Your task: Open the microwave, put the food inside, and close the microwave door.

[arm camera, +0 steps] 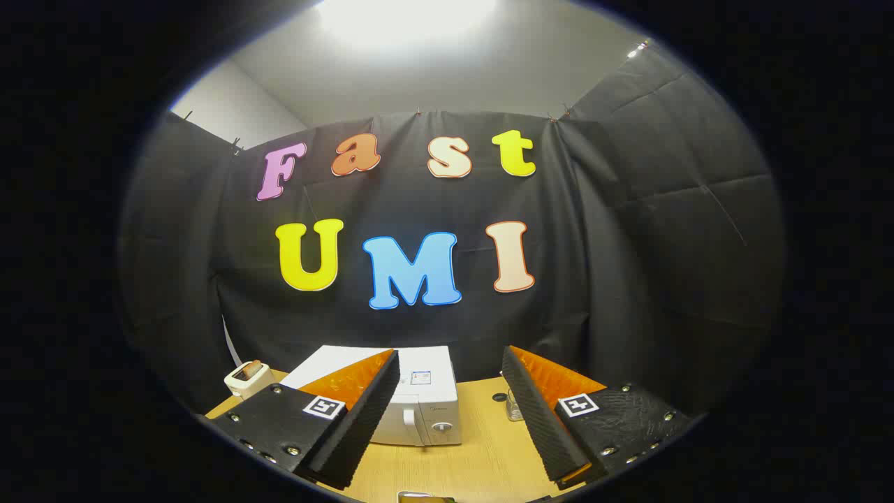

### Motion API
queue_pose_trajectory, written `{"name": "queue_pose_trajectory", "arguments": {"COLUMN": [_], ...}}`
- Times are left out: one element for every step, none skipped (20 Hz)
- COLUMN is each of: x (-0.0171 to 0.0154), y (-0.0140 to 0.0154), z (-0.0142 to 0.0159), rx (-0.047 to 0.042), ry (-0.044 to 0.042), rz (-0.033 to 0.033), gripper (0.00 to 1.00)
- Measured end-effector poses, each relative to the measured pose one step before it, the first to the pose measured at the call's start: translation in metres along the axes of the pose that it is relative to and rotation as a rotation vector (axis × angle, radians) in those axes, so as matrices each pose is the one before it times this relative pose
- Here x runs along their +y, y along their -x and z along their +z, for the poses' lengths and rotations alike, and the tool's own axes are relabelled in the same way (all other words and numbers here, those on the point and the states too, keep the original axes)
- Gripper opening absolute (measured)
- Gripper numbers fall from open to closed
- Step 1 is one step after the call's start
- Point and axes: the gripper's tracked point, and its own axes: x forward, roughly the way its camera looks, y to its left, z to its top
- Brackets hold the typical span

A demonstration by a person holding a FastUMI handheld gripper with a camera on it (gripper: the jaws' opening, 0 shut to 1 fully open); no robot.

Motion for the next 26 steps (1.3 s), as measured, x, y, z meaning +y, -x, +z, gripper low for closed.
{"name": "queue_pose_trajectory", "arguments": {"x": [0.00002, 0.00244, 0.00145, 0.00170, 0.00221, 0.00355, 0.00355, 0.00331, 0.00256, 0.00274, 0.00201, 0.00104, 0.00099, 0.00140, 0.00211, 0.00157, 0.00149, 0.00143, 0.00171, 0.00158, 0.00273, 0.00303, 0.00430, 0.00333, 0.00276, 0.00383], "y": [-0.00121, -0.00091, -0.00180, -0.00159, -0.00149, -0.00178, -0.00251, -0.00149, -0.00106, -0.00170, -0.00167, -0.00098, -0.00003, -0.00191, -0.00168, -0.00172, -0.00188, -0.00169, -0.00392, -0.00346, -0.00483, -0.00478, -0.00613, -0.00560, -0.00758, -0.00841], "z": [-0.00073, 0.00103, -0.00002, 0.00075, -0.00097, 0.00018, -0.00184, -0.00119, -0.00259, -0.00128, -0.00200, -0.00100, -0.00282, -0.00292, -0.00438, -0.00391, -0.00485, -0.00363, -0.00430, -0.00411, -0.00732, -0.00787, -0.00780, -0.00771, -0.01096, -0.01202], "rx": [-0.00233, -0.00595, -0.00462, -0.00398, -0.00067, -0.00141, 0.00078, 0.00289, 0.00425, 0.00245, 0.00110, 0.00013, 0.00131, 0.00323, 0.00346, 0.00569, 0.00282, -0.00045, -0.00369, -0.00347, 0.00054, 0.00411, -0.00089, -0.00300, -0.00095, 0.00555], "ry": [0.00780, 0.00968, 0.01274, 0.01069, 0.00501, -0.00231, -0.00571, -0.00297, -0.00051, 0.00159, 0.00416, 0.00477, 0.00275, -0.00034, -0.00303, -0.00238, -0.00091, 0.00062, 0.00161, 0.00044, -0.00161, -0.00407, -0.00451, 0.00021, 0.00373, -0.00134], "rz": [-0.00428, 0.00198, 0.00155, 0.00332, 0.00284, 0.00621, 0.00539, 0.00520, 0.00559, 0.00625, 0.00490, 0.00345, 0.00234, 0.00201, 0.00443, 0.00291, 0.00406, 0.00401, 0.00315, 0.00604, 0.00602, 0.00852, 0.01265, 0.00822, 0.00864, 0.01053], "gripper": [0.96, 0.96, 0.96, 0.96, 0.96, 0.96, 0.96, 0.96, 0.96, 0.96, 0.96, 0.96, 0.96, 0.96, 0.96, 0.96, 0.96, 0.96, 0.96, 0.96, 0.96, 0.96, 0.96, 0.96, 0.96, 0.96]}}
